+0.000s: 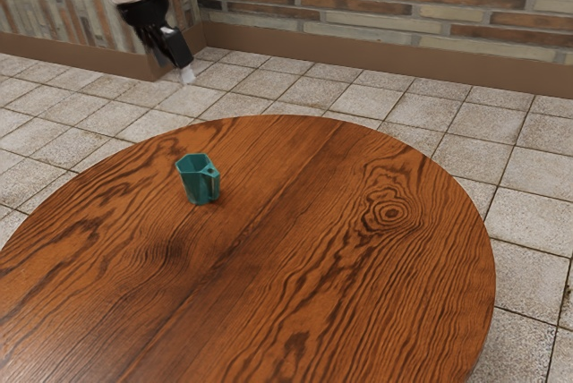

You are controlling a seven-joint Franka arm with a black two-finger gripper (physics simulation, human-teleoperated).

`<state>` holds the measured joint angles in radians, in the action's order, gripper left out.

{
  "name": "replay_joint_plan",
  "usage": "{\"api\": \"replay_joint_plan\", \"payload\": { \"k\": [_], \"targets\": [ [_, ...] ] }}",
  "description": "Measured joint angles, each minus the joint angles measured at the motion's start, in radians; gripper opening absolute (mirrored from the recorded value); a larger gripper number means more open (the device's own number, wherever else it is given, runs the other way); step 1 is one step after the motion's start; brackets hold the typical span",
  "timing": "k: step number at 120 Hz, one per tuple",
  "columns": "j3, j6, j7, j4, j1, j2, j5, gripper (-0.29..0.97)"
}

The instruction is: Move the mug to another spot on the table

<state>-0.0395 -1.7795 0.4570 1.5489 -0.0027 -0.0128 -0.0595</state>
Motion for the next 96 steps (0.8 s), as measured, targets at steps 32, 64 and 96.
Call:
{"api": "replay_joint_plan", "payload": {
  "k": [32,64,96],
  "targets": [
    [0.023,0.098,-0.091,0.047,-0.052,-0.022,0.024,0.66],
    [0.031,-0.093,-0.008,0.154,0.078,-0.201,0.085,0.66],
    [0.088,-0.304,0.182,0.131,0.194,-0.391,0.092,0.66]
  ]
}}
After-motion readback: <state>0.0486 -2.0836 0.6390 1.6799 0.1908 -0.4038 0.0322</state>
